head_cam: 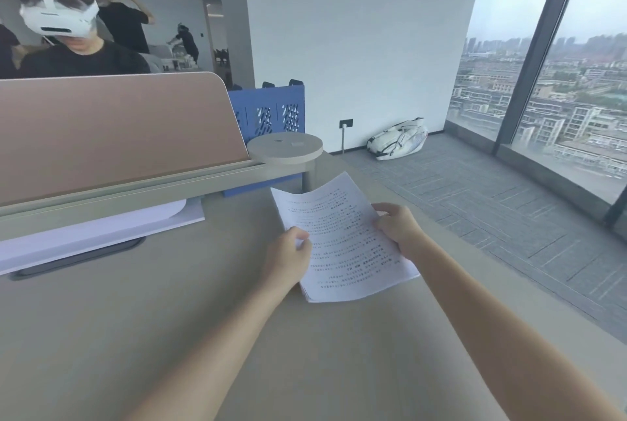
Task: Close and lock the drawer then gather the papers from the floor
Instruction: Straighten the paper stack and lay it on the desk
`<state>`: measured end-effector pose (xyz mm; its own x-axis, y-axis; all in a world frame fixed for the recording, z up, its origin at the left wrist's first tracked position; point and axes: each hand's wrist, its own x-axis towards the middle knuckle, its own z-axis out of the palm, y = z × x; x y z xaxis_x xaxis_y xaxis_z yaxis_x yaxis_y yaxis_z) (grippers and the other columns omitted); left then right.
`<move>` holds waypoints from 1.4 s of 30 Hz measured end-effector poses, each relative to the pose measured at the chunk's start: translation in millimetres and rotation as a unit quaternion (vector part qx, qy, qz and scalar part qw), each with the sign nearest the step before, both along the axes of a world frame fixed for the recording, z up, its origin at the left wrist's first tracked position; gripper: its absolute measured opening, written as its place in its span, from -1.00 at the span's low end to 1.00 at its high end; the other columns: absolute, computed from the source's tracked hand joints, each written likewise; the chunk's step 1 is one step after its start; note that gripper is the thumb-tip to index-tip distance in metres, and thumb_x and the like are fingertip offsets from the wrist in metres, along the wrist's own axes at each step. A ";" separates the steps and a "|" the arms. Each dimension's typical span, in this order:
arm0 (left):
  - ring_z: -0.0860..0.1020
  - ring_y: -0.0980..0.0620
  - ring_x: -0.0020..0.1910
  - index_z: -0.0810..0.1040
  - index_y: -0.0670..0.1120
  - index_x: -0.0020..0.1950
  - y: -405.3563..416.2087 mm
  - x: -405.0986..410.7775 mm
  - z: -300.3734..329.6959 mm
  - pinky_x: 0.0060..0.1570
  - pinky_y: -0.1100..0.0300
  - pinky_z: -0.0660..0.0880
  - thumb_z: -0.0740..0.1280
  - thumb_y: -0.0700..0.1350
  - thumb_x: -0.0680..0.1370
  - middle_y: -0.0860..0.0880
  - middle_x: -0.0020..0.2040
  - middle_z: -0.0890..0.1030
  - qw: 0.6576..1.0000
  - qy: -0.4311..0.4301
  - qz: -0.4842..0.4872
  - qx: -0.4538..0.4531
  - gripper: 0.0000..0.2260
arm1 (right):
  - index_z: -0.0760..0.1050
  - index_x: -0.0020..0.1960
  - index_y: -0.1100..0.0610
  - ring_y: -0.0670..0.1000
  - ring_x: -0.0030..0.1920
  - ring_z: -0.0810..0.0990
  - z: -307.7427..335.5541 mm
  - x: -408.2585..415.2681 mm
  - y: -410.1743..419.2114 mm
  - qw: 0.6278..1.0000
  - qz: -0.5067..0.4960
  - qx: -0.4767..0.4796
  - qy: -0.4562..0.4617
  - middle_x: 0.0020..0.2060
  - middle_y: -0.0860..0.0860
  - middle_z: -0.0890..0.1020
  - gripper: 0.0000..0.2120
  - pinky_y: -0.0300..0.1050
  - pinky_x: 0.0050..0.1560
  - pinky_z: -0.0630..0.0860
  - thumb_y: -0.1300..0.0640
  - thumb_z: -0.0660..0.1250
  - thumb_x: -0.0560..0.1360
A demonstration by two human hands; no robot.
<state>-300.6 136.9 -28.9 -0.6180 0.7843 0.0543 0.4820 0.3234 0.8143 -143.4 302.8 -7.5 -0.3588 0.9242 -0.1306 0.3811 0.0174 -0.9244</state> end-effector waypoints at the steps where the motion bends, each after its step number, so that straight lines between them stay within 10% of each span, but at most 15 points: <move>1: 0.54 0.07 0.03 0.56 -0.01 0.26 6.1 0.4 -1.9 -0.02 0.21 0.44 0.21 -0.07 0.61 0.01 0.24 0.63 1.000 0.012 -0.004 -0.003 -0.74 | 0.60 0.26 0.04 0.19 -0.02 0.72 -2.0 0.2 7.5 1.000 -0.002 0.012 -0.005 -0.01 0.11 0.70 -0.62 0.12 0.04 0.68 0.33 0.27 0.53; 12: 0.60 -0.12 0.12 0.40 -0.05 0.40 53.2 13.9 -10.0 -0.04 0.08 0.51 0.12 -0.02 0.62 -0.05 0.24 0.61 0.986 0.141 0.008 -0.091 -0.64 | 0.65 0.18 0.06 0.14 0.08 0.64 -18.4 4.4 65.6 0.991 -0.036 0.085 -0.100 0.04 0.07 0.67 -0.73 -0.06 0.04 0.57 0.24 0.40 0.51; 20: 0.48 -0.18 -0.31 0.30 -0.11 -0.07 62.8 11.5 -22.0 -0.35 0.10 0.38 0.11 -0.04 0.60 -0.12 -0.22 0.60 0.950 0.291 0.016 -0.108 -0.84 | 0.61 0.28 0.16 0.19 0.15 0.59 -24.1 -7.6 79.3 0.965 -0.010 0.173 -0.199 0.20 0.18 0.63 -0.67 -0.11 0.03 0.48 0.25 0.24 0.56; 28: 0.62 -0.24 -0.20 0.28 -0.09 -0.07 68.4 8.0 -30.5 -0.33 0.09 0.33 0.14 -0.04 0.59 -0.15 -0.19 0.67 0.931 0.350 -0.004 -0.101 -0.87 | 0.47 -0.17 0.21 0.16 -0.05 0.54 -31.0 -15.8 70.3 0.876 0.019 0.309 -0.369 0.02 0.16 0.56 -0.84 -0.05 -0.14 0.43 0.29 0.14 0.52; 33: 0.63 -0.24 -0.21 0.29 -0.08 -0.09 69.5 6.4 -32.9 -0.34 0.09 0.34 0.13 -0.03 0.59 -0.15 -0.22 0.67 0.928 0.360 -0.011 -0.096 -0.85 | 0.58 -0.05 0.21 0.18 0.15 0.52 -31.2 -17.3 64.2 0.823 0.036 0.365 -0.434 0.06 0.15 0.53 -0.77 0.01 0.18 0.44 0.29 0.13 0.54; 42: 0.59 -0.22 -0.21 0.29 -0.08 -0.05 69.3 5.5 -26.2 -0.30 0.10 0.36 0.13 -0.03 0.58 -0.15 -0.16 0.68 0.930 0.349 -0.021 -0.115 -0.87 | 0.61 0.01 0.19 0.15 0.10 0.55 -27.3 -24.3 61.1 0.775 0.068 0.387 -0.495 0.05 0.12 0.55 -0.75 -0.02 0.14 0.47 0.33 0.18 0.50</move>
<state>-295.1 206.1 -55.1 -0.4636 0.8477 0.2579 0.8833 0.4190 0.2103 -167.7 363.9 -34.8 -0.5377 0.8258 0.1699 0.8429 0.5227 0.1275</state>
